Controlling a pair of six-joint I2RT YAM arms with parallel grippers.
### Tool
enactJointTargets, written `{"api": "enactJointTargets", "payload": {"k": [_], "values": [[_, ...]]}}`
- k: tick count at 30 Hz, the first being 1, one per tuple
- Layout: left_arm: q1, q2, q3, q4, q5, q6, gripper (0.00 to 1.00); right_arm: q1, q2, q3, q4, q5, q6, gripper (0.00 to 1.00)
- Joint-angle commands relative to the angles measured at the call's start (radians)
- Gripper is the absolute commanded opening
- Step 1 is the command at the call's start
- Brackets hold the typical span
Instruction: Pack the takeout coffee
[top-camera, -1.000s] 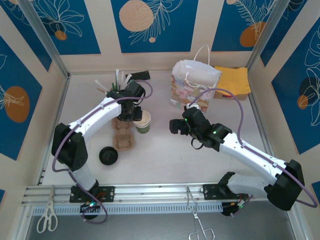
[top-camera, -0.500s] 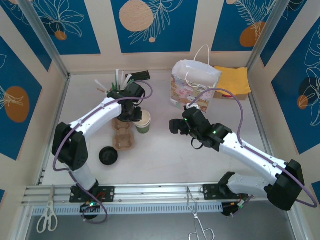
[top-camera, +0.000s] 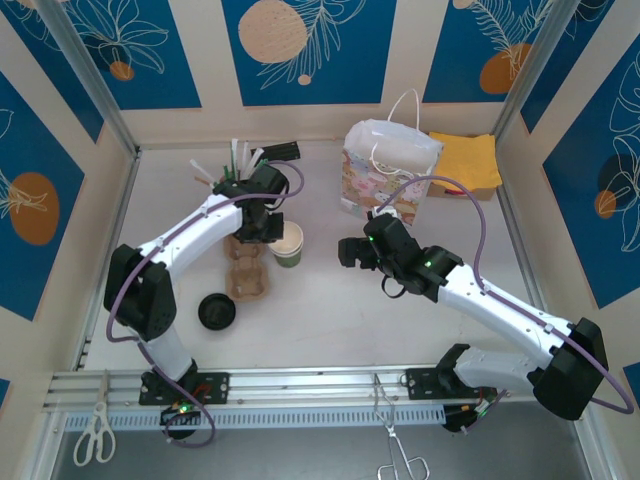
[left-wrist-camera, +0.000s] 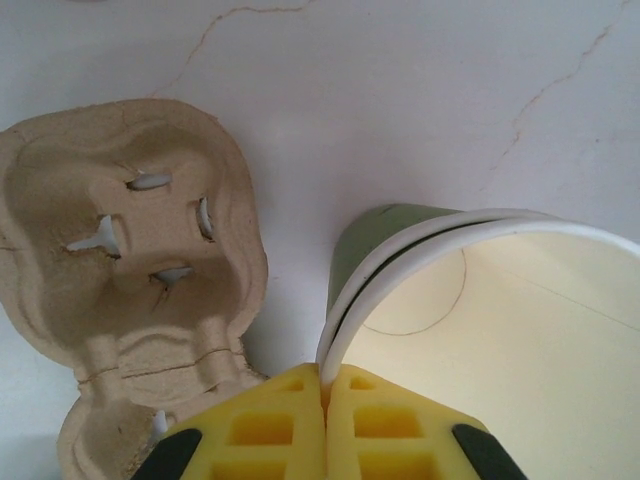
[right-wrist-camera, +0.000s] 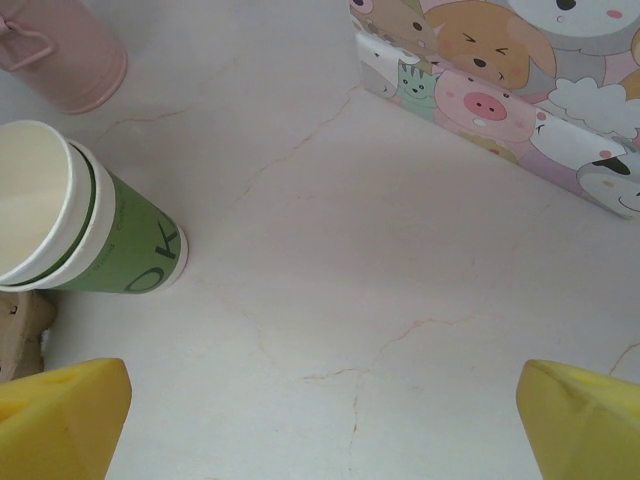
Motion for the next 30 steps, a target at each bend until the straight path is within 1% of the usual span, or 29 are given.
{"api": "enactJointTargets", "payload": {"k": [1, 8, 11, 13, 17, 23, 27, 30], "values": [[0.026, -0.052, -0.021, 0.012, 0.052, -0.007, 0.05, 0.005, 0.003, 0.038, -0.001, 0.013, 0.001, 0.99], [0.063, -0.094, -0.031, 0.017, 0.096, -0.004, 0.04, 0.007, 0.010, 0.046, -0.002, 0.010, -0.001, 0.99], [0.080, -0.112, -0.039, 0.023, 0.111, -0.002, 0.01, 0.009, 0.010, 0.046, -0.001, 0.009, -0.001, 0.99], [0.089, -0.121, -0.046, 0.026, 0.115, -0.001, 0.01, 0.009, 0.010, 0.046, 0.002, 0.010, -0.001, 0.99], [0.110, -0.143, -0.072, 0.053, 0.164, -0.013, 0.01, 0.013, 0.010, 0.047, 0.001, 0.008, -0.001, 0.99], [0.120, -0.164, -0.098, 0.086, 0.207, -0.020, 0.01, 0.015, 0.014, 0.048, 0.006, -0.006, 0.001, 0.99], [0.121, -0.162, -0.107, 0.080, 0.211, -0.013, 0.00, 0.016, 0.023, 0.049, 0.038, -0.080, -0.007, 0.99], [0.121, -0.166, -0.115, 0.080, 0.212, -0.010, 0.00, 0.009, 0.038, 0.043, 0.101, -0.202, -0.003, 0.99]]}}
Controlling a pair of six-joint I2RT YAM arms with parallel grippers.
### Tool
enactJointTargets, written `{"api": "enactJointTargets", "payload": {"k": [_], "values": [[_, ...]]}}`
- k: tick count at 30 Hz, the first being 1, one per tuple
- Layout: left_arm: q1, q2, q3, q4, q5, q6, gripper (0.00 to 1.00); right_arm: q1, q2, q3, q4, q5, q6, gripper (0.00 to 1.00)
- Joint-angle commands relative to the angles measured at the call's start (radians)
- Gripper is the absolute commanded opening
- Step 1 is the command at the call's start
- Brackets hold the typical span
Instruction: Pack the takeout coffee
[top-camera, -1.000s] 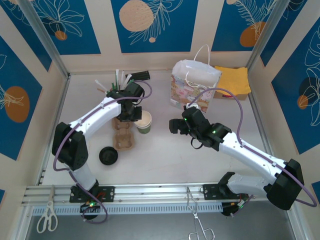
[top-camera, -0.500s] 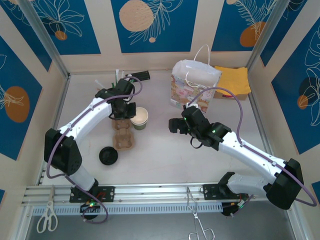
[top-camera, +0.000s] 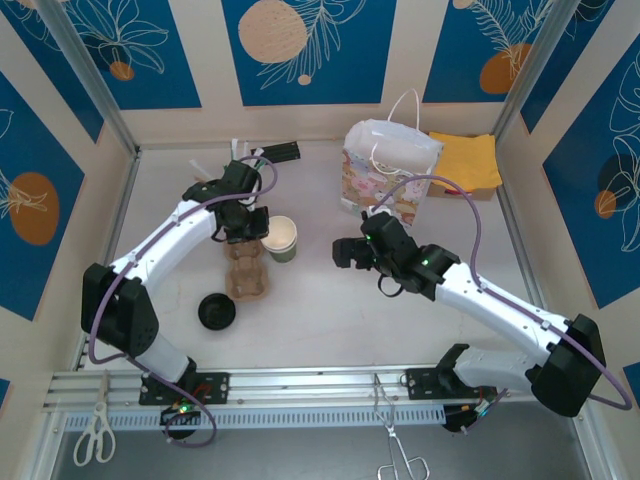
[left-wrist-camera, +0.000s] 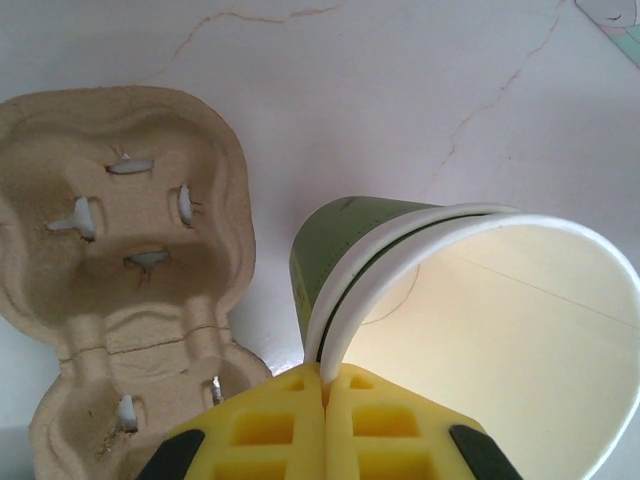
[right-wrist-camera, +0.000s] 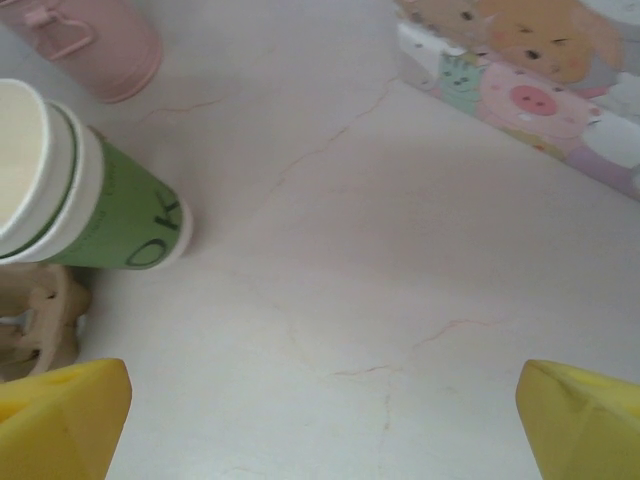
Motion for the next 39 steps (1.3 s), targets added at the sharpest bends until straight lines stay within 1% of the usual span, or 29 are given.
{"api": "enactJointTargets", "payload": {"k": [1, 5, 13, 18, 19, 22, 28, 39], "values": [[0.012, -0.029, -0.015, 0.007, 0.024, 0.000, 0.00, -0.010, 0.021, 0.024, 0.100, -0.187, 0.008, 0.99], [0.014, -0.026, -0.019, 0.007, 0.030, 0.005, 0.00, -0.060, 0.066, 0.004, 0.209, -0.412, 0.097, 0.99], [0.017, -0.037, -0.038, 0.008, 0.042, 0.004, 0.00, -0.145, 0.184, -0.037, 0.404, -0.698, 0.279, 0.99], [0.017, -0.039, -0.039, 0.005, 0.049, 0.003, 0.00, -0.157, 0.266, -0.030, 0.445, -0.760, 0.321, 0.99], [0.017, -0.041, -0.039, 0.004, 0.050, 0.003, 0.00, -0.160, 0.284, -0.027, 0.450, -0.769, 0.330, 0.97], [0.018, -0.044, -0.041, 0.003, 0.050, 0.004, 0.00, -0.174, 0.337, -0.023, 0.483, -0.809, 0.359, 0.86], [0.019, -0.041, -0.042, 0.005, 0.060, 0.002, 0.00, -0.188, 0.425, 0.000, 0.515, -0.842, 0.393, 0.85], [0.018, -0.029, -0.039, 0.011, 0.076, 0.001, 0.00, -0.197, 0.514, 0.023, 0.589, -0.903, 0.437, 0.84]]}}
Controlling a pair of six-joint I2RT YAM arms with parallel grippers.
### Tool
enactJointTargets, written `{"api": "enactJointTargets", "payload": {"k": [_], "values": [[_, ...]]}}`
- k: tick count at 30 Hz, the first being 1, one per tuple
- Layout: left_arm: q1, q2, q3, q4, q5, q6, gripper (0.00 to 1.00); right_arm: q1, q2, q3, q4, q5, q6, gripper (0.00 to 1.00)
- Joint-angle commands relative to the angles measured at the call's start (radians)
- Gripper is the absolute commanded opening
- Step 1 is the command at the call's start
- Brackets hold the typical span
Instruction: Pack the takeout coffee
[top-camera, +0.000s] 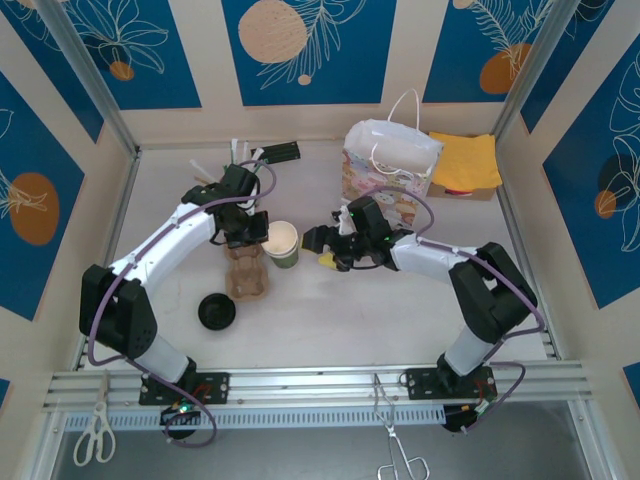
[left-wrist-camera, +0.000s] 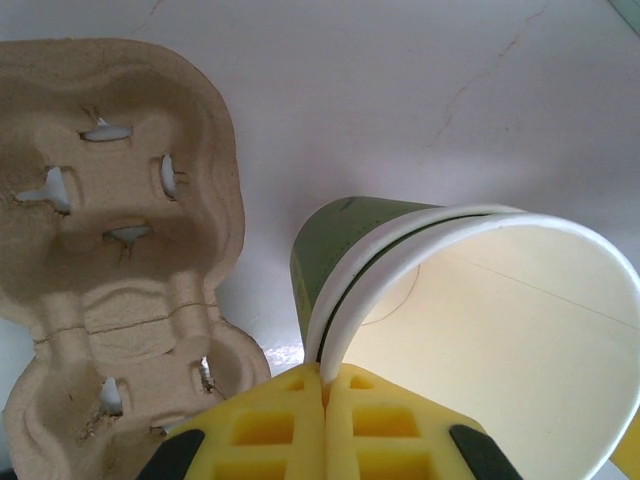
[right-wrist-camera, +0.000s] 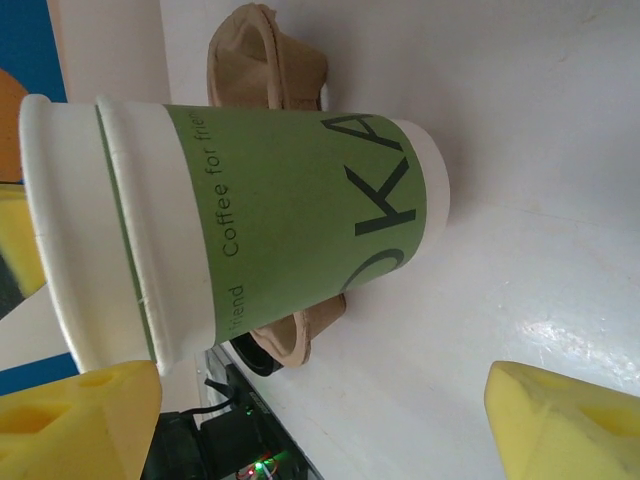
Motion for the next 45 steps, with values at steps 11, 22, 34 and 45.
{"api": "enactJointTargets", "payload": {"k": [11, 22, 34, 45], "values": [[0.011, -0.002, 0.001, 0.015, 0.046, -0.003, 0.00, -0.024, 0.068, 0.040, 0.080, -0.086, 0.058, 0.84], [0.013, 0.000, 0.007, 0.026, 0.081, -0.010, 0.00, -0.022, 0.102, 0.047, 0.071, -0.092, 0.057, 0.83], [0.051, -0.018, 0.000, 0.024, 0.110, -0.008, 0.00, -0.021, 0.097, 0.041, 0.022, -0.065, 0.031, 0.83], [0.079, -0.038, -0.019, 0.034, 0.140, -0.015, 0.00, -0.013, 0.093, 0.049, -0.003, -0.056, 0.012, 0.82]]}}
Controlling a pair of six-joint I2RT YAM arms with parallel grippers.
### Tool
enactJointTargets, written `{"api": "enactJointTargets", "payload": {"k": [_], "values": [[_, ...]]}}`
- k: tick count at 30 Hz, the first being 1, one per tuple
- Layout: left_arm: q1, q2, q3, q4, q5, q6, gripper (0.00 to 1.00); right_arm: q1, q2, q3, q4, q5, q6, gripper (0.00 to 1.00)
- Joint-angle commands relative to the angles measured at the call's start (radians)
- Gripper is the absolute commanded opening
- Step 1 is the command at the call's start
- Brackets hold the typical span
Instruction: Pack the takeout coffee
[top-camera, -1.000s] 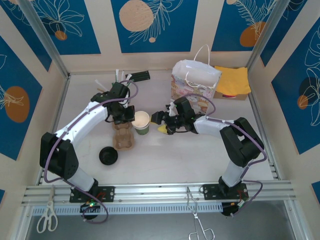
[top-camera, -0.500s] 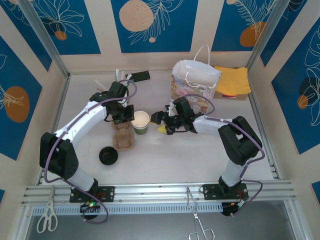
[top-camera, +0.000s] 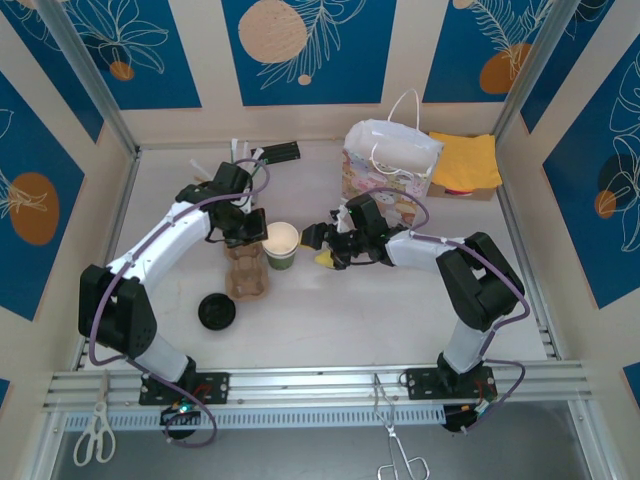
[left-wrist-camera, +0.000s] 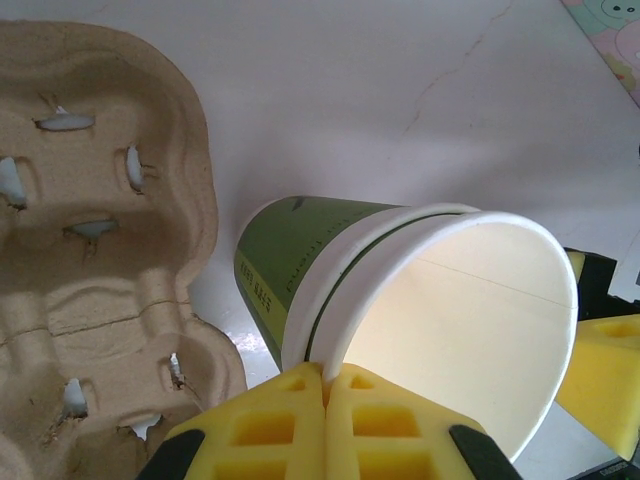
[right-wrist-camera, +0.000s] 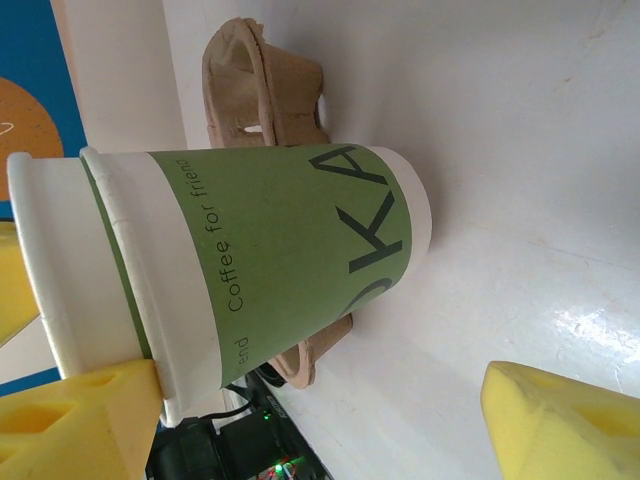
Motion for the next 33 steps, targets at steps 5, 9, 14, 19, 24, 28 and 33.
{"api": "enactJointTargets", "payload": {"k": [5, 9, 14, 19, 24, 28, 33], "values": [[0.046, -0.055, -0.032, 0.047, 0.068, -0.034, 0.00, 0.006, -0.002, 0.014, -0.073, 0.008, -0.032, 0.82], [0.058, -0.061, -0.040, 0.054, 0.082, -0.037, 0.00, 0.007, -0.007, 0.013, -0.074, 0.012, -0.032, 0.82], [0.062, -0.062, -0.044, 0.050, 0.075, -0.034, 0.00, 0.008, -0.013, 0.015, -0.082, 0.013, -0.037, 0.82], [0.061, -0.054, -0.045, 0.024, 0.052, -0.019, 0.00, 0.001, -0.047, 0.002, -0.057, 0.004, -0.036, 0.82], [0.060, -0.052, -0.058, 0.031, 0.058, -0.023, 0.00, -0.006, -0.080, -0.003, 0.007, -0.038, -0.020, 0.79], [0.060, -0.046, -0.063, 0.042, 0.069, -0.028, 0.00, 0.006, -0.075, 0.022, 0.003, -0.046, -0.020, 0.77], [0.057, -0.043, -0.067, 0.050, 0.080, -0.035, 0.00, 0.011, -0.035, 0.037, 0.006, -0.051, -0.015, 0.76]]}}
